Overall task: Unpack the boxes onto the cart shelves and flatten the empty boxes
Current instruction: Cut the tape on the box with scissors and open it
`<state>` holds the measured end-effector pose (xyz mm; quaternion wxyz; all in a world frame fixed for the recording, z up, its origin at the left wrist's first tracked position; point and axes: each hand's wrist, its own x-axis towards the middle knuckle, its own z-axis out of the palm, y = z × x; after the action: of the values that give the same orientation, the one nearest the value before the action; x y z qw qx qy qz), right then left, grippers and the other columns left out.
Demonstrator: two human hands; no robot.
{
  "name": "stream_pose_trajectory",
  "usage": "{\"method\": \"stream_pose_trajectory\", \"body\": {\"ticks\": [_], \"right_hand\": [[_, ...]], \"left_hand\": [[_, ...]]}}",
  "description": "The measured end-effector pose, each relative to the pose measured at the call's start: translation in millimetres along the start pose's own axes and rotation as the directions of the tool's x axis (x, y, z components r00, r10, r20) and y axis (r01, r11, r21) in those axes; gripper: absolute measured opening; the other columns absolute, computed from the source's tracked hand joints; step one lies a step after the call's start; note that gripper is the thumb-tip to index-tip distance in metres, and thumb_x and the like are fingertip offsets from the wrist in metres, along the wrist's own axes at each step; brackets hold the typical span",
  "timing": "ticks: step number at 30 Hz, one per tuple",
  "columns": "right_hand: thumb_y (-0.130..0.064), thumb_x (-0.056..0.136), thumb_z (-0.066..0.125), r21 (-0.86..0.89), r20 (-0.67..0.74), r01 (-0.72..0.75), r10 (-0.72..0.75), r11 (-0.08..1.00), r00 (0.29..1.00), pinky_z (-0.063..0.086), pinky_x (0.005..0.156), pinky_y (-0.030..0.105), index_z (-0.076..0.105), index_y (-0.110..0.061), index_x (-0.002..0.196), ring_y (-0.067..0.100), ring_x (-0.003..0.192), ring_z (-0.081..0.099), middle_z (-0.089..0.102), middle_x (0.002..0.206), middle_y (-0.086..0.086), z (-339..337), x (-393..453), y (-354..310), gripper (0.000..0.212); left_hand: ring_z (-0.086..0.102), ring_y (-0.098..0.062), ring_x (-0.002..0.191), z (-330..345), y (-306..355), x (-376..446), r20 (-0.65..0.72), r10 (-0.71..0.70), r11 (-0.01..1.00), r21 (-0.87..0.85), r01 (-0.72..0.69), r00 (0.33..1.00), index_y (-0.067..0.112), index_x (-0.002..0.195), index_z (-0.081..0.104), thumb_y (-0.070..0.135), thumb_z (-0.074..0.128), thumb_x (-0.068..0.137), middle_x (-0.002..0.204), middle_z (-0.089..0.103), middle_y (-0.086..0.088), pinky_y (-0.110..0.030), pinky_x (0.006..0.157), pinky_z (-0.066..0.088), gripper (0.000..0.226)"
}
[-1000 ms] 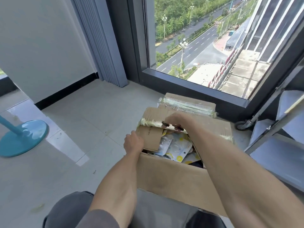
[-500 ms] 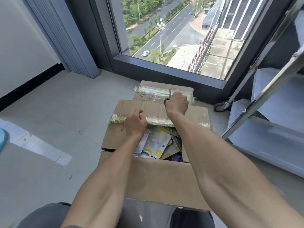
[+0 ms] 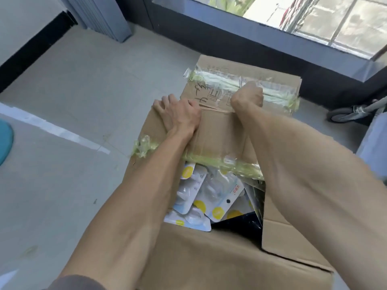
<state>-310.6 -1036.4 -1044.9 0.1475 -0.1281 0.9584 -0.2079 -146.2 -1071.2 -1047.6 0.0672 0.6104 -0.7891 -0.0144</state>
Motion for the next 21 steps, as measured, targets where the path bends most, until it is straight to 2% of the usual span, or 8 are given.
{"method": "stream_pose_trajectory", "body": {"ticks": [3, 7, 9, 11, 14, 17, 19, 21], "right_hand": [[0.002, 0.098, 0.037, 0.066, -0.034, 0.019, -0.017, 0.998, 0.999, 0.052, 0.083, 0.037, 0.067, -0.005, 0.113, 0.031, 0.110, 0.062, 0.066, 0.116, 0.012, 1, 15, -5, 0.034], [-0.007, 0.096, 0.048, 0.016, 0.143, 0.027, -0.029, 0.999, 0.989, 0.046, 0.103, 0.040, 0.059, -0.003, 0.124, 0.034, 0.125, 0.051, 0.055, 0.132, 0.020, 1, 6, 4, 0.030], [-0.011, 0.094, 0.049, 0.018, 0.110, 0.061, -0.062, 0.998, 0.992, 0.040, 0.106, 0.042, 0.053, -0.004, 0.129, 0.035, 0.127, 0.043, 0.045, 0.138, 0.019, -11, -10, 9, 0.036], [-0.011, 0.091, 0.050, 0.049, -0.018, 0.217, -0.217, 0.975, 0.976, 0.044, 0.098, 0.042, 0.056, -0.007, 0.121, 0.034, 0.118, 0.047, 0.050, 0.126, 0.016, -29, -32, 16, 0.031], [-0.008, 0.089, 0.049, 0.037, -0.167, 0.487, -0.475, 0.873, 0.864, 0.050, 0.075, 0.039, 0.061, -0.007, 0.095, 0.028, 0.089, 0.056, 0.057, 0.095, 0.010, -49, -79, 45, 0.014], [-0.012, 0.094, 0.052, 0.024, -0.150, 0.592, -0.583, 0.806, 0.799, 0.045, 0.054, 0.028, 0.055, -0.011, 0.080, 0.018, 0.059, 0.053, 0.054, 0.068, 0.002, -59, -124, 80, 0.014], [-0.015, 0.091, 0.054, 0.000, -0.069, 0.618, -0.617, 0.786, 0.784, 0.034, 0.046, 0.025, 0.051, -0.012, 0.073, 0.018, 0.048, 0.048, 0.049, 0.057, 0.000, -64, -156, 101, 0.019], [-0.019, 0.087, 0.054, -0.025, 0.050, 0.650, -0.649, 0.759, 0.760, 0.039, 0.052, 0.032, 0.054, -0.009, 0.071, 0.033, 0.058, 0.055, 0.056, 0.061, 0.010, -68, -183, 117, 0.019]], "left_hand": [[0.050, -0.028, 0.101, 0, -3, -2, -0.046, 0.040, 0.999, -0.002, -0.041, 0.998, 0.020, 0.087, 0.074, 0.035, 0.028, 0.090, 0.102, 0.064, -0.010, -0.051, 0.106, 0.025, 0.049], [0.048, -0.028, 0.104, -4, -5, -6, 0.013, 0.042, 0.999, -0.007, -0.042, 0.999, 0.021, 0.091, 0.073, 0.039, 0.028, 0.090, 0.105, 0.063, -0.010, -0.051, 0.106, 0.024, 0.049], [0.048, -0.027, 0.108, -10, -8, -6, 0.060, 0.082, 0.996, -0.038, -0.080, 0.995, 0.026, 0.095, 0.074, 0.047, 0.031, 0.087, 0.108, 0.064, -0.008, -0.050, 0.106, 0.022, 0.049], [0.048, -0.027, 0.110, -18, -14, -6, 0.093, 0.125, 0.987, -0.118, -0.114, 0.988, 0.030, 0.098, 0.074, 0.050, 0.037, 0.085, 0.109, 0.066, -0.005, -0.048, 0.104, 0.020, 0.044], [0.048, -0.026, 0.117, -27, -26, -23, 0.113, 0.263, 0.947, -0.218, -0.234, 0.958, 0.024, 0.112, 0.068, 0.046, 0.037, 0.086, 0.119, 0.064, -0.006, -0.044, 0.105, 0.025, 0.046], [0.042, -0.031, 0.130, -34, -46, -53, 0.081, 0.436, 0.894, -0.150, -0.421, 0.896, 0.012, 0.129, 0.055, 0.036, 0.046, 0.094, 0.140, 0.049, -0.013, -0.045, 0.103, 0.039, 0.043], [0.053, -0.032, 0.110, -44, -59, -81, 0.005, 0.497, 0.858, -0.153, -0.491, 0.868, 0.010, 0.115, 0.059, 0.027, 0.054, 0.090, 0.123, 0.054, -0.014, -0.042, 0.077, 0.048, 0.031], [0.057, -0.031, 0.081, -55, -67, -115, -0.025, 0.575, 0.800, -0.188, -0.569, 0.818, 0.010, 0.090, 0.060, 0.022, 0.056, 0.087, 0.093, 0.059, -0.013, -0.036, 0.059, 0.043, 0.013]]}}
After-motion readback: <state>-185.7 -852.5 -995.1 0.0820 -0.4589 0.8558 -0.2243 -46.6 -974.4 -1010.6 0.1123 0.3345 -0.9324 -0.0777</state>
